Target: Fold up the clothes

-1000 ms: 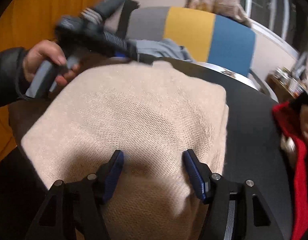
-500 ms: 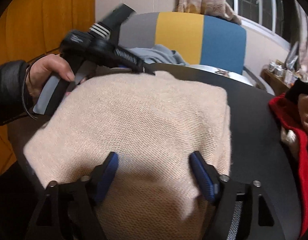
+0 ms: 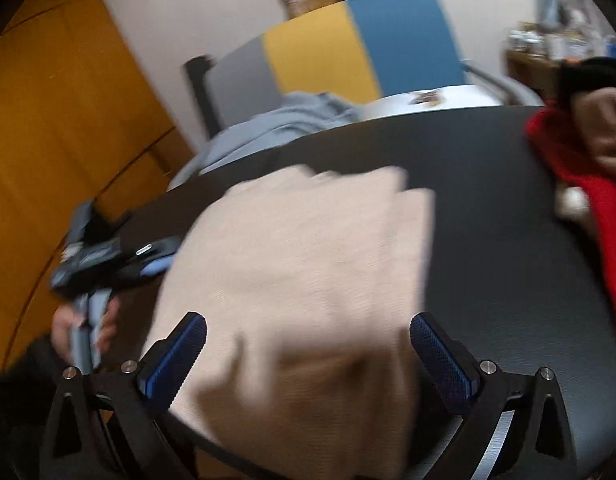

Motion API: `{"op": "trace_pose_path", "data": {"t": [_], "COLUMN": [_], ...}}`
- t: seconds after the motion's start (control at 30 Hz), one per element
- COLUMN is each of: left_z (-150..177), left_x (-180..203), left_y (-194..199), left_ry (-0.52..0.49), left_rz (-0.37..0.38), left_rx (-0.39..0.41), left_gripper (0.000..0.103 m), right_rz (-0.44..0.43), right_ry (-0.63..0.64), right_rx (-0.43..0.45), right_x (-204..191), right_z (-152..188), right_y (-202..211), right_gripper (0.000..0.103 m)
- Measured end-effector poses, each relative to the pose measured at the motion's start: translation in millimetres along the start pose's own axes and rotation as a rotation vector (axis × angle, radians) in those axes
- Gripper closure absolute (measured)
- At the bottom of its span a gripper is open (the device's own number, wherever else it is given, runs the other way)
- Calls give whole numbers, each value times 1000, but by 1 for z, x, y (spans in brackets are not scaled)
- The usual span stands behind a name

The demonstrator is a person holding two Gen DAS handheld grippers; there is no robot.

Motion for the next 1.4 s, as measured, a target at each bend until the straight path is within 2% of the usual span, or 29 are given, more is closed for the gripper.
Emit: {"op": "trace_pose_path", "data": {"t": [0.13,0.23,0.27,0.33,0.4,0.47,0.5,0.57,0.63,0.67,0.7,0.73,0.83,0.9,0.97,1.07,1.17,1.27,1.33,1.4], "left_z": [15,37,43,57,72,73,71,67,56,50,41,30,10,0,-9,-15,-11,-4,-3,-4], "left_x": [36,46,47,45,46,50,50,50,50,49,44,38,23,15,12,18,13,10,13,20], "left_y": [10,-1,-4,-12,-24,-25,-25,-22,-12,-8,-4,-1,-5,-18,-31,-45,-48,-61,-70,-80], "left_ry": [-143,-236,-244,-219,-250,-286,-282,-265,-237,-222,-191,-157,-114,-101,-92,-78,-64,5,13,6], "left_rz": [-43,-165,-182,-153,-160,-191,-191,-169,-139,-124,-108,-92,-47,-32,-25,-17,-4,68,90,88], "left_rx": [-3,-95,-123,-171,-212,-224,-227,-219,-155,-121,-92,-63,-38,-54,-69,-73,-82,-115,-107,-97], "left_gripper": [52,52,53,53,56,57,59,67,68,66,60,59,57,56,55,51,41,37,33,31], "right_rz": [-8,-14,-6,14,60,162,169,132,121,101,75,49,-49,-97,-113,-82,-73,-111,-137,-205], "right_ry": [126,230,275,332,377,412,402,357,358,346,330,311,198,93,8,-81,-146,-150,-130,-143], "right_rx": [-17,-34,-42,-66,-111,-207,-241,-215,-207,-201,-195,-186,-141,-125,-153,-191,-249,-312,-336,-335], "right_x": [-31,-63,-76,-92,-102,-94,-87,-83,-82,-80,-78,-77,-65,-47,-19,20,50,54,49,38], "right_z": [-25,-42,-46,-55,-52,-42,-38,-43,-43,-45,-48,-51,-68,-81,-86,-81,-72,-60,-52,-49], "right_y": [-10,-38,-53,-81,-110,-148,-161,-166,-163,-160,-154,-148,-116,-97,-83,-73,-73,-83,-91,-98], "right_gripper": [0,0,0,0,0,0,0,0,0,0,0,0,0,0,0,0,0,0,0,0]}}
Point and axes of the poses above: each gripper's, at about its wrist camera, not at the fingertips, and y roughly against the way its jaws point, x to its right, z to its underside, the point moved 6 cm from there along -y, roughly the way its jaws point, and after that the axes turned 15 degrees about -y, right-handed, at the moved point
